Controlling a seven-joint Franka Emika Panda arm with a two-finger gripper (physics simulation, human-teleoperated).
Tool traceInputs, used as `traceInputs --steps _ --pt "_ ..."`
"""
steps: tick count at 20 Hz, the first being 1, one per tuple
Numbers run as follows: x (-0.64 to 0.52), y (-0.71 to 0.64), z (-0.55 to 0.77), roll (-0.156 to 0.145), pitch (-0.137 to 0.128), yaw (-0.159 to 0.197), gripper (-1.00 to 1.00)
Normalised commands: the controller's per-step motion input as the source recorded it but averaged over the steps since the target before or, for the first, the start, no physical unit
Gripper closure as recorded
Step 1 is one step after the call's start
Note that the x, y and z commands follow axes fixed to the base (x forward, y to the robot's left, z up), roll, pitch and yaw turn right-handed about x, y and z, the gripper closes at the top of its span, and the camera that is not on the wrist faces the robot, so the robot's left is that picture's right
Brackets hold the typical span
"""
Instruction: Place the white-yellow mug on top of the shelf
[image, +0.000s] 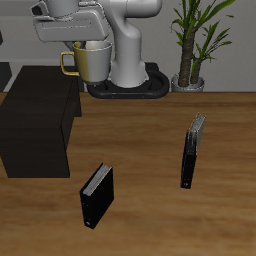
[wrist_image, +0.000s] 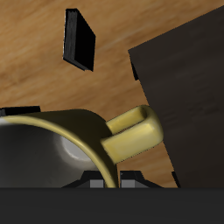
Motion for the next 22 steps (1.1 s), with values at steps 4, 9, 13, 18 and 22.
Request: traceInputs --steps 4,9,13,18,22 --pt "0.04 -0.46 0.05 -0.040 -0.010 -0.026 1.00" --pt "0.08 -0.39 -0.05 -0.039 0.010 -0.026 1.00" --pt "0.06 -0.44 0.00 -0.033 -0.017 -0.008 1.00" --pt "0.07 -0.46 -0.03 -0.053 0.001 -0.036 1.00" --pt "0.05 -0.26 -0.12 -0.033 0.012 -0.033 1.00"
